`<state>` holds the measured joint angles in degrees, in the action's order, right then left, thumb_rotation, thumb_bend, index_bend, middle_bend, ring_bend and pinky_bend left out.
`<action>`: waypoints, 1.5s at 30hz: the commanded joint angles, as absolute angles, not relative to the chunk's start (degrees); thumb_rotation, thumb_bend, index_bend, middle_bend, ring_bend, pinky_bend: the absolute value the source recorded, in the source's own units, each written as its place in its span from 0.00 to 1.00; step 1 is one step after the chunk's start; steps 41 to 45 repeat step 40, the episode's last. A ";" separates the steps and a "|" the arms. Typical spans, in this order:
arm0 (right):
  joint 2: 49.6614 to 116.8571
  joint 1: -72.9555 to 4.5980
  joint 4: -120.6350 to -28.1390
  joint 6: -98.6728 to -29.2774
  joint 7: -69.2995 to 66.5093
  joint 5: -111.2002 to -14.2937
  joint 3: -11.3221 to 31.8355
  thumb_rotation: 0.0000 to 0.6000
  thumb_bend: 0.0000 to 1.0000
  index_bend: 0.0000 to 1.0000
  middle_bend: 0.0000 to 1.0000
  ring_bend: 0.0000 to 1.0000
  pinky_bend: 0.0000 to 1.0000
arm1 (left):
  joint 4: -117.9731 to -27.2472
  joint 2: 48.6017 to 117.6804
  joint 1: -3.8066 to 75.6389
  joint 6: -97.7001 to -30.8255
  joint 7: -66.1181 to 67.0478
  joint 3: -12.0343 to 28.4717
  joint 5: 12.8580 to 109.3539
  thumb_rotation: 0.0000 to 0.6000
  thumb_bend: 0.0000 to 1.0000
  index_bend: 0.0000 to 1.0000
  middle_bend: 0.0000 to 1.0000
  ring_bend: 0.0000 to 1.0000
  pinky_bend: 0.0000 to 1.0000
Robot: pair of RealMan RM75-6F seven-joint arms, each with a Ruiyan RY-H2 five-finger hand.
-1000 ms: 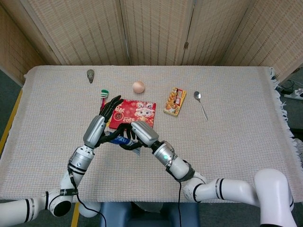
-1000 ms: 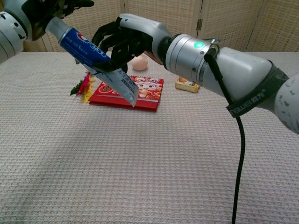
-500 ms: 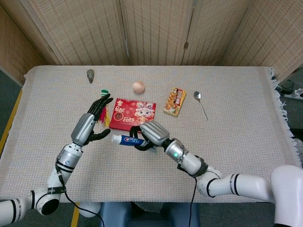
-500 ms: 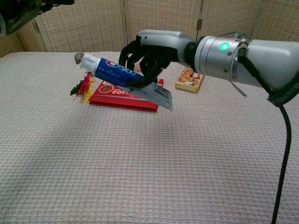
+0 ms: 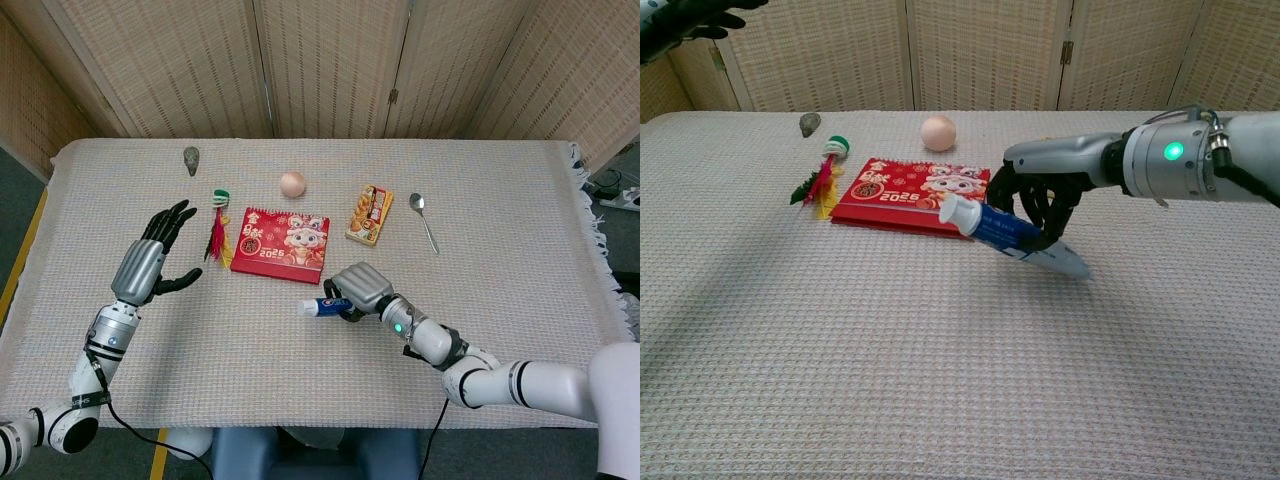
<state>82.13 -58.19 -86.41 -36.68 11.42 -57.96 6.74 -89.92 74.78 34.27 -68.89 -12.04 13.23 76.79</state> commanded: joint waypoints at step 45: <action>55.66 -14.35 -100.25 -87.92 0.83 -78.75 -3.73 1.00 0.45 0.06 0.08 0.10 0.01 | -98.57 63.82 13.93 -83.23 13.17 3.77 70.95 1.00 0.39 0.11 0.10 0.04 0.00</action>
